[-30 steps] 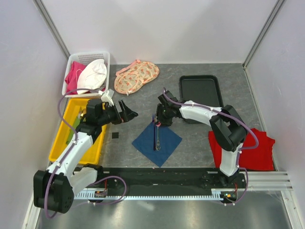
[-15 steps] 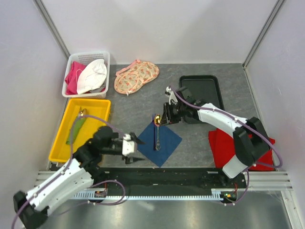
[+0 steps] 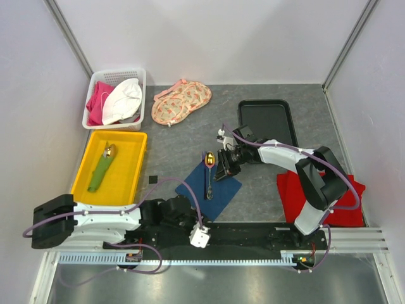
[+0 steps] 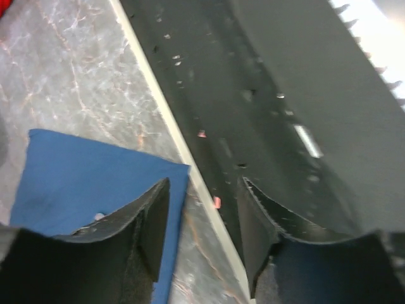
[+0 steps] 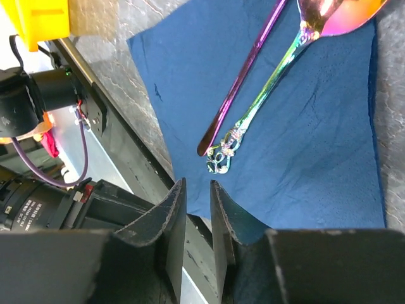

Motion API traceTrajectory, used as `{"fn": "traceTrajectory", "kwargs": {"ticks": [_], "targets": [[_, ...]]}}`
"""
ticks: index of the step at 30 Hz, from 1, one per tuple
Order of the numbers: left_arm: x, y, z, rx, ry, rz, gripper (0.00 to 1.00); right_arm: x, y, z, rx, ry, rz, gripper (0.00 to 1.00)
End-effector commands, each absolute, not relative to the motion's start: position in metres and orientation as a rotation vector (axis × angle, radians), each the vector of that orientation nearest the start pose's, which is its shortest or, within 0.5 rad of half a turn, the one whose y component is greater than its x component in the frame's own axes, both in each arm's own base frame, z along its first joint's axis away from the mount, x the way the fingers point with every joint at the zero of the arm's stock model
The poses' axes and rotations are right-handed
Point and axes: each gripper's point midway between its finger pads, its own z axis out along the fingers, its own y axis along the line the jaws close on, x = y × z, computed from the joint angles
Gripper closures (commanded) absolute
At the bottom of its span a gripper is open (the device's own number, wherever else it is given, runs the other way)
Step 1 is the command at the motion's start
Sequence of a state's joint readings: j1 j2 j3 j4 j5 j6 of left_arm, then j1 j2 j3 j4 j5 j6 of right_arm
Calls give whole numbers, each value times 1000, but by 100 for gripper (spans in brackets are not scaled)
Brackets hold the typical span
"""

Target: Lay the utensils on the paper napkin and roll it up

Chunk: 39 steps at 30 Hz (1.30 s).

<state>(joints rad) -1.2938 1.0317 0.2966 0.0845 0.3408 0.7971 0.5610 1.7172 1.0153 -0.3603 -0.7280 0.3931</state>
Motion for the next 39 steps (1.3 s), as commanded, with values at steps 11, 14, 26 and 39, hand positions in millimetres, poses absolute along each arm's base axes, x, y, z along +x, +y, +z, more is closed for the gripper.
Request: {"fn": "traceTrajectory", "kwargs": {"ticks": [11, 14, 26, 39], "targets": [[69, -323, 58, 1966, 865, -567, 54, 213, 294, 55, -544, 2746, 1333, 71], [74, -327, 57, 1957, 862, -548, 55, 213, 294, 54, -532, 2753, 1335, 71], [76, -324, 42, 1984, 847, -514, 63, 214, 295, 53, -525, 2759, 1337, 70], [71, -318, 38, 2008, 862, -534, 94, 216, 296, 53, -535, 2753, 1334, 68]]}}
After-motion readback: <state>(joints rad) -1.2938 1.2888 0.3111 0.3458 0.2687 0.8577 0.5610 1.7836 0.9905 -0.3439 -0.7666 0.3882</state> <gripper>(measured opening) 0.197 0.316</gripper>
